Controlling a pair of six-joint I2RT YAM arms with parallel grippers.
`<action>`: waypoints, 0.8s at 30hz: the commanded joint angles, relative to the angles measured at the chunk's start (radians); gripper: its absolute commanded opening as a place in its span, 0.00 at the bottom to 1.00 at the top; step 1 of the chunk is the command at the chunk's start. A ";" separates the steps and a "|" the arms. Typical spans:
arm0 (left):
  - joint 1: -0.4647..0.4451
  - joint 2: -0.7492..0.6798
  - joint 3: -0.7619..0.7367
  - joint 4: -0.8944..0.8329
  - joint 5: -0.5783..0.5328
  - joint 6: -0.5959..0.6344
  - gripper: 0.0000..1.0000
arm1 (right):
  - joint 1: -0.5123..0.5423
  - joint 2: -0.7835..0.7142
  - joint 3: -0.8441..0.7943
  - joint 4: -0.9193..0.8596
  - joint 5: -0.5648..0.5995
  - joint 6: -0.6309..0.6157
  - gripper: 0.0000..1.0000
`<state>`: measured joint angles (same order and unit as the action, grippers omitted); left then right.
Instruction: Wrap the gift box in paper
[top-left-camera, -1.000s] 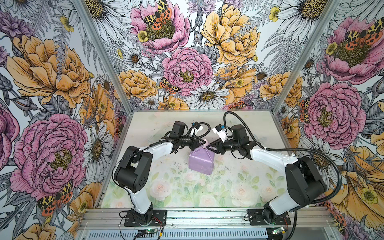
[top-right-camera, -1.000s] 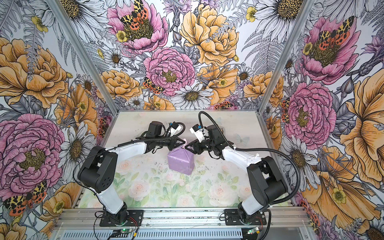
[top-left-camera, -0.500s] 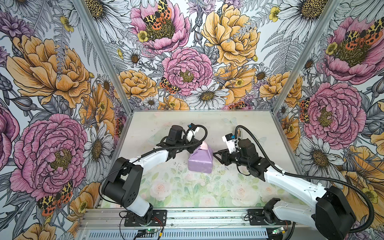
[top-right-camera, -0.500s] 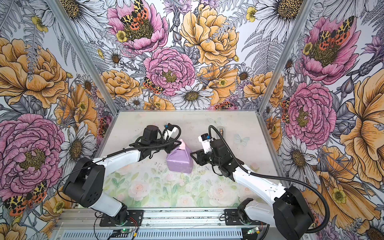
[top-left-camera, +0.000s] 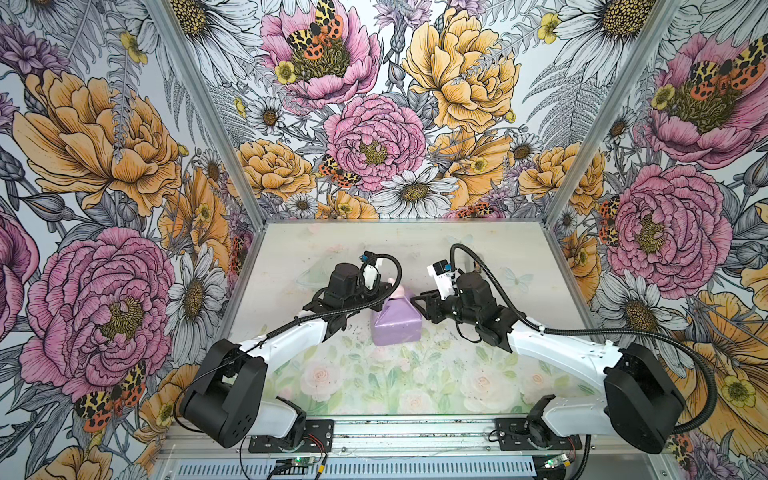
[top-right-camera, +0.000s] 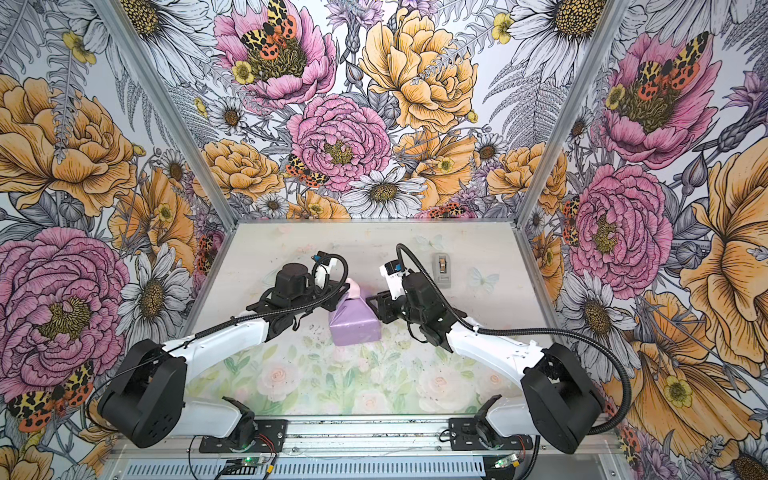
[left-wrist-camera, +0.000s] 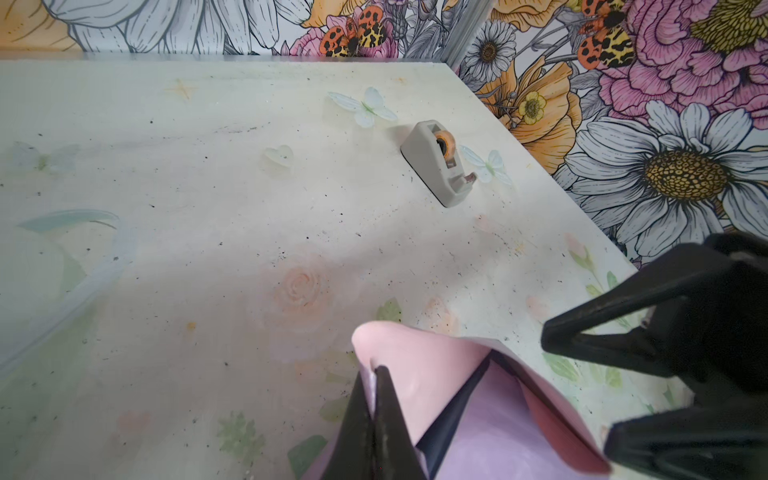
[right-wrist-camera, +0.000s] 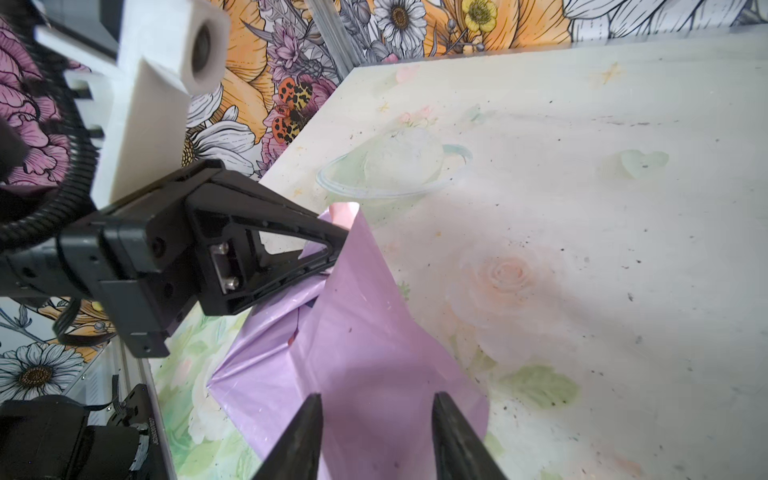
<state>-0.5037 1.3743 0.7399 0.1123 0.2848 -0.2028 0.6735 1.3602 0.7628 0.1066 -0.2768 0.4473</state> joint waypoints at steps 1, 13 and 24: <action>-0.012 -0.027 -0.017 0.032 -0.063 -0.026 0.00 | 0.019 0.035 0.053 0.037 -0.009 -0.015 0.47; -0.020 -0.020 -0.027 0.029 -0.101 -0.038 0.00 | 0.095 0.109 0.105 -0.023 0.077 0.025 0.50; -0.028 -0.026 -0.033 0.038 -0.118 -0.054 0.00 | 0.201 0.159 0.163 -0.099 0.264 0.103 0.66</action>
<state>-0.5224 1.3647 0.7231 0.1169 0.1871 -0.2375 0.8574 1.5021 0.9054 0.0422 -0.0887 0.5167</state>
